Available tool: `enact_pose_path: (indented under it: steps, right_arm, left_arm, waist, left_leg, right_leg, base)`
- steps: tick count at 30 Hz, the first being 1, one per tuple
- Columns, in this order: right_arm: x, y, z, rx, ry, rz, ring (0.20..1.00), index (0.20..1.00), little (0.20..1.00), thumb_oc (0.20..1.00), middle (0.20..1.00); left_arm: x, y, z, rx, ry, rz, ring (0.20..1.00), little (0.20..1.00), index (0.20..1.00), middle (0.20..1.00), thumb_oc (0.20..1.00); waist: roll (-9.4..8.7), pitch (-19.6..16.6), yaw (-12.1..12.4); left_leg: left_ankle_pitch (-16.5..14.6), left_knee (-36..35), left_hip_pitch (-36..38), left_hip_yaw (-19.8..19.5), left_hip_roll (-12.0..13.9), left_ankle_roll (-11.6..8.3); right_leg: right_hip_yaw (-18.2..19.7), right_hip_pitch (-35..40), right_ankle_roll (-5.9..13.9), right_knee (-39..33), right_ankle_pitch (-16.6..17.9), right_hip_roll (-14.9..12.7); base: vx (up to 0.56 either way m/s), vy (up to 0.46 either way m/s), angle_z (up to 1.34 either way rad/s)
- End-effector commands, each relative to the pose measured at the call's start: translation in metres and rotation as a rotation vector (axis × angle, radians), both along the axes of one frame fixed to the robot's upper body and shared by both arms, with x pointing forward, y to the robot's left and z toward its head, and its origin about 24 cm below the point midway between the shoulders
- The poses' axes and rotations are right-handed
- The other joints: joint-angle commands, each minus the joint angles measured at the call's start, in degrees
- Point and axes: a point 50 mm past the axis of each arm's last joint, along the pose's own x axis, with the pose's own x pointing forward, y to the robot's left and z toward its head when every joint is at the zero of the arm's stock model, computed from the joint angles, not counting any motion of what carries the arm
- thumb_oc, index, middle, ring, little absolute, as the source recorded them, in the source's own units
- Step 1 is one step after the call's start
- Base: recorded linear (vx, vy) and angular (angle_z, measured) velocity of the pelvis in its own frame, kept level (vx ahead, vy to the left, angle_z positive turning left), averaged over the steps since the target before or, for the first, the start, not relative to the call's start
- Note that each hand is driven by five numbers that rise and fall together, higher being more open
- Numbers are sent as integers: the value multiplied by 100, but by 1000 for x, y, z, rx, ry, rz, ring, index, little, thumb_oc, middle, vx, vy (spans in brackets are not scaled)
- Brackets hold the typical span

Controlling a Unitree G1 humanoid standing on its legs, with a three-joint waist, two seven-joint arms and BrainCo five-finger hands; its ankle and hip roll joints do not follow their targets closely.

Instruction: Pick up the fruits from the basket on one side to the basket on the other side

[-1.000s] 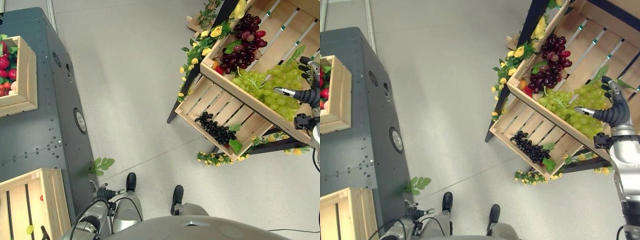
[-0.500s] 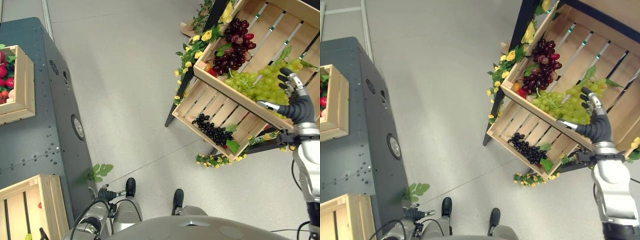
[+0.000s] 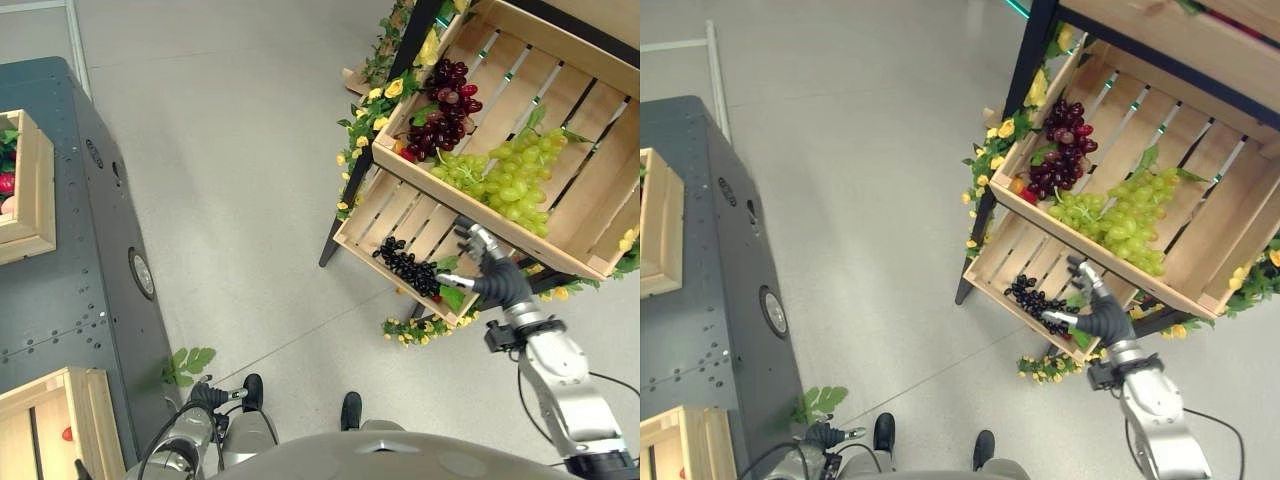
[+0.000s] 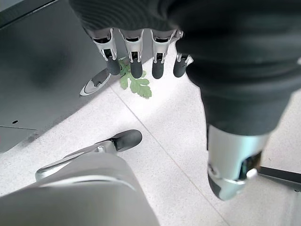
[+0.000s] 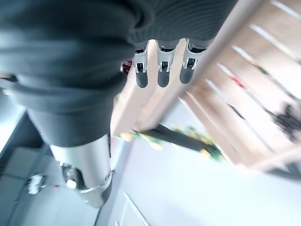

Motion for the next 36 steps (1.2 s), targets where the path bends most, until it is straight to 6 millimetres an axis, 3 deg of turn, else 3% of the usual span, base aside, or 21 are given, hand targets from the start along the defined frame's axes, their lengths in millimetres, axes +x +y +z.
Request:
enact_pose_path:
  steps: [1, 8, 12, 17, 18, 19, 20, 22, 25, 26, 28, 31, 35, 36]
  right_arm:
    - [11, -1, 17, -35, -102, -2, 1000, 1000, 1000, 1000, 1000]
    - [8, 6, -26, -42, 68, -34, 1000, 1000, 1000, 1000, 1000]
    - [5, 6, -40, -64, 130, -48, 1000, 1000, 1000, 1000, 1000]
    - [-4, -2, -84, -168, 329, -93, 1000, 1000, 1000, 1000, 1000]
    - [-4, -1, -84, -168, 328, -92, 1000, 1000, 1000, 1000, 1000]
    - [-8, -4, -102, -203, 406, -113, 1000, 1000, 1000, 1000, 1000]
    - [-7, -4, -102, -203, 404, -113, 1000, 1000, 1000, 1000, 1000]
    - [-17, -9, -125, -229, 516, -151, 1000, 1000, 1000, 1000, 1000]
    - [-25, -13, -138, -251, 584, -166, 1000, 1000, 1000, 1000, 1000]
    - [-34, -16, -149, -248, 652, -188, 1000, 1000, 1000, 1000, 1000]
    - [-39, -18, -155, -255, 686, -199, 1000, 1000, 1000, 1000, 1000]
    - [-62, -20, -179, -254, 842, -242, 1000, 1000, 1000, 1000, 1000]
    - [-77, -20, -194, -280, 962, -254, 1000, 1000, 1000, 1000, 1000]
    - [-89, -23, -201, -310, 1051, -265, 1000, 1000, 1000, 1000, 1000]
  left_arm:
    - [8, -1, 1, 26, -1, 5, 1000, 1000, 1000, 1000, 1000]
    - [6, -3, 0, 42, 0, -1, 1000, 1000, 1000, 1000, 1000]
    - [6, -4, -1, 42, 3, 0, 1000, 1000, 1000, 1000, 1000]
    - [4, -6, -2, 41, 9, -24, 1000, 1000, 1000, 1000, 1000]
    - [4, -6, -1, 41, 9, -23, 1000, 1000, 1000, 1000, 1000]
    - [5, -6, -1, 42, 5, -32, 1000, 1000, 1000, 1000, 1000]
    - [5, -6, -1, 42, 5, -31, 1000, 1000, 1000, 1000, 1000]
    - [9, 0, 2, 55, 1, -57, 1000, 1000, 1000, 1000, 1000]
    - [7, 1, 1, 56, 12, -66, 1000, 1000, 1000, 1000, 1000]
    - [5, -1, 0, 51, 29, -90, 1000, 1000, 1000, 1000, 1000]
    - [5, -1, -1, 50, 34, -103, 1000, 1000, 1000, 1000, 1000]
    - [5, -6, -2, 40, 57, -152, 1000, 1000, 1000, 1000, 1000]
    - [6, -11, -4, 31, 64, -177, 1000, 1000, 1000, 1000, 1000]
    - [9, -18, -4, 10, 61, -195, 1000, 1000, 1000, 1000, 1000]
  waist:
    - [13, 57, 39]
    - [17, 83, 63]
    - [24, 90, 70]
    - [65, 93, 95]
    - [65, 96, 92]
    - [93, 112, 103]
    - [91, 119, 100]
    - [142, 184, -7]
    - [182, 169, 0]
    - [242, 165, -29]
    - [273, 165, -56]
    - [420, 140, -145]
    - [488, 114, -151]
    - [550, 78, -132]
  left_leg:
    - [-618, 73, 118, -218, -277, 182]
    - [-630, 65, 150, -199, -342, 213]
    - [-634, 72, 145, -196, -364, 227]
    - [-646, 69, 178, -209, -359, 233]
    - [-647, 69, 181, -210, -358, 232]
    - [-640, 72, 195, -217, -349, 228]
    - [-642, 72, 198, -217, -347, 227]
    - [-570, 95, 152, -304, -321, 251]
    - [-535, 96, 146, -331, -327, 258]
    - [-499, 88, 158, -491, -358, 274]
    - [-492, 86, 174, -573, -356, 277]
    - [-437, 88, 241, -976, -327, 260]
    - [-380, 75, 250, -1187, -273, 188]
    - [-343, 64, 256, -1251, -203, 123]
  right_leg:
    - [63, -271, 456, 23, 283, -279]
    - [65, -271, 480, 24, 332, -331]
    - [53, -268, 482, 33, 336, -340]
    - [50, -231, 447, 63, 283, -310]
    - [49, -229, 446, 63, 282, -309]
    - [60, -219, 417, 86, 252, -279]
    - [60, -216, 416, 87, 251, -277]
    - [719, -326, 284, 285, 15, 67]
    - [1076, -354, 205, 408, -133, 261]
    - [1372, -349, 147, 523, -240, 428]
    - [1509, -329, 119, 565, -294, 520]
    - [2096, -248, -33, 661, -469, 857]
    - [2134, -147, -102, 524, -439, 925]
    - [2054, -69, -142, 421, -419, 947]
  base:
    - [0, 0, 0]
    - [-3, 14, 0]
    - [0, 0, 0]
    - [0, 0, 0]
    - [0, 0, 0]
    - [0, 0, 0]
    - [-27, -41, 4]
    - [-19, -33, 11]
    - [28, -13, 35]
    - [56, -55, 31]
    - [58, -77, 44]
    - [43, -83, 63]
    - [14, -178, 44]
    - [7, -189, 19]
